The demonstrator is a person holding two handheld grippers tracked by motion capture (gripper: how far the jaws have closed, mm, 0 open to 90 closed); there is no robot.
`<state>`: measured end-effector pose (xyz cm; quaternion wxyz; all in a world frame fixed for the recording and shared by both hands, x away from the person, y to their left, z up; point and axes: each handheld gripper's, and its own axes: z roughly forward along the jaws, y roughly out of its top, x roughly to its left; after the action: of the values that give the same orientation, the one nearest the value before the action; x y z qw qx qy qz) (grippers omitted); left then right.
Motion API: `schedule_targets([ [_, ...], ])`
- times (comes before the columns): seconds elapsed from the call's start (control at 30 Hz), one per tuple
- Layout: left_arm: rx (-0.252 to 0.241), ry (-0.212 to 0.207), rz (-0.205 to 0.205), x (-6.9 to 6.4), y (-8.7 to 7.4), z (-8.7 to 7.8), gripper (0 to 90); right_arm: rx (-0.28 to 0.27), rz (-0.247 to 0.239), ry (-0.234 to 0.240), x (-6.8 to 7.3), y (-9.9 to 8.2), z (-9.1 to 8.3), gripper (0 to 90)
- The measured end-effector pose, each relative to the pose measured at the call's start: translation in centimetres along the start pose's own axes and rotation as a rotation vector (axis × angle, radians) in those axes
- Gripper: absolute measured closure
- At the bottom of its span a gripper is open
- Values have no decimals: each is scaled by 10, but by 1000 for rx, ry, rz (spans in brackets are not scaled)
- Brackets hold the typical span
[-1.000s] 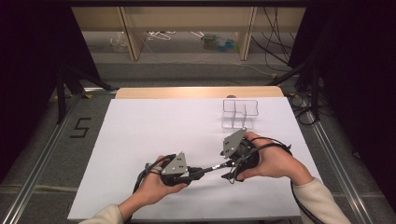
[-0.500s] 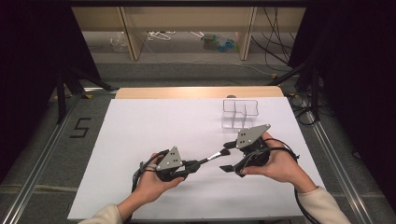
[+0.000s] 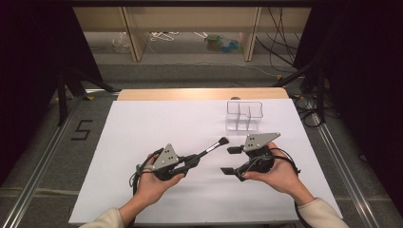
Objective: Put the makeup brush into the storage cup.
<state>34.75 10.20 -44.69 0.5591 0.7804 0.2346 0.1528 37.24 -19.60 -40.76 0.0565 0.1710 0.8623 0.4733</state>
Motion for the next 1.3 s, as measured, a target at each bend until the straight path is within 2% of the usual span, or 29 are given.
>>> schedule_targets([
  [0.03,-10,8,-10,0,0,0,784,-11,38,3,1,-4,2,270],
  [0.07,-21,4,1,1,1,0,784,-19,44,-4,1,-6,3,276],
  [0.2,-43,18,-10,1,1,-2,785,-38,71,-12,3,-11,8,278],
  [0.23,-51,21,-18,1,1,-2,785,-43,90,-17,4,-13,9,278],
  [0.27,-72,15,-17,1,2,-2,785,-69,113,-23,4,-15,11,278],
  [0.3,-70,23,-18,0,3,-3,785,-78,137,-20,4,-16,12,278],
  [0.33,-70,23,-18,0,3,-3,785,-78,137,-20,4,-16,12,278],
  [0.37,-75,20,-22,0,3,-3,785,-103,145,-20,3,-17,13,278],
  [0.4,-83,21,-28,-1,3,-3,785,-143,197,-11,1,-18,14,278],
  [0.47,-94,24,-33,-1,3,-4,784,-147,210,-28,0,-19,13,278],
  [0.5,-101,24,-34,-1,3,-3,785,-183,243,-12,0,-20,15,278],
  [0.53,-103,23,-37,-2,3,-3,785,-192,269,-15,-1,-20,15,278],
  [0.6,-108,16,-39,-2,3,-2,785,-213,282,-18,-1,-20,16,277],
  [0.67,-110,17,-33,-3,3,-2,784,-224,315,-17,-1,-20,16,277],
  [0.77,-119,8,-33,-5,3,0,784,-247,329,-20,-1,-18,19,277],
  [1.03,-113,16,-36,-7,3,1,784,-300,379,-17,0,-13,25,276],
  [1.1,-116,16,-39,-7,3,2,784,-304,402,-15,0,-12,26,276],
  [1.3,-116,18,-40,-8,3,3,784,-329,423,-27,-3,-10,30,276],
])
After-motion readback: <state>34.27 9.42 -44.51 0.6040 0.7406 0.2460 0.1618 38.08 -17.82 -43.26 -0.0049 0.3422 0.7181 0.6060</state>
